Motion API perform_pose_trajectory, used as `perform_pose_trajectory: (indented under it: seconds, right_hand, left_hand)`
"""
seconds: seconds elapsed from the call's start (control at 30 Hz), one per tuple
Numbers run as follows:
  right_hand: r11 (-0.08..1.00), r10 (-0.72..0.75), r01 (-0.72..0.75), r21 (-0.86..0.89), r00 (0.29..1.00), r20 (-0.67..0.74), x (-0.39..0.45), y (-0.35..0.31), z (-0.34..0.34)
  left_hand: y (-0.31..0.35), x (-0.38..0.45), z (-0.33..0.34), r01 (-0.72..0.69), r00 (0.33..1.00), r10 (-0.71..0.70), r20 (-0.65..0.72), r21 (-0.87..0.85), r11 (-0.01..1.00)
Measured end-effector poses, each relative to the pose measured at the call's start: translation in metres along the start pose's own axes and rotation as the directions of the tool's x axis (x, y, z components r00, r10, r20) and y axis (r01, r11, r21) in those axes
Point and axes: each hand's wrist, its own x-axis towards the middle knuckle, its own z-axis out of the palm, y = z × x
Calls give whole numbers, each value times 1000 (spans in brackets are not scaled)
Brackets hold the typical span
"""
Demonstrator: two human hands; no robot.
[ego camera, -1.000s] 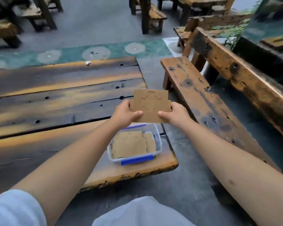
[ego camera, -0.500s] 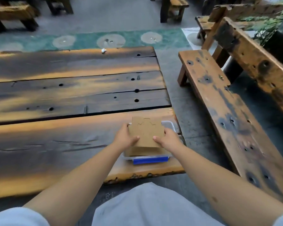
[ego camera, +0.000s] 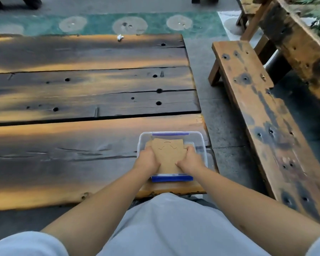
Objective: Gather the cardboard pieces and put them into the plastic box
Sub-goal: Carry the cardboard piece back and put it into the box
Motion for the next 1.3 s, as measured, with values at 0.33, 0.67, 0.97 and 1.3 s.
perform_pose_trajectory:
  seconds: [0.33, 0.67, 0.97, 1.3]
  right_hand:
    - [991, 69, -63, -121, 997, 38, 19, 6, -3]
    - [945, 35, -91, 313, 983, 181, 23, 15, -15]
    - [924, 35, -125, 361, 968, 247, 29, 18, -17]
    - [939, 19, -100, 330, 971, 240, 31, 21, -14]
  left_hand:
    - [3, 3, 11, 70, 997, -64, 32, -220, 973]
    - [6, 12, 8, 44, 999, -53, -8, -430, 902]
    - [9, 23, 5, 122, 988, -76, 132, -380, 917]
    - [2, 29, 5, 91, 991, -53, 119, -332, 939]
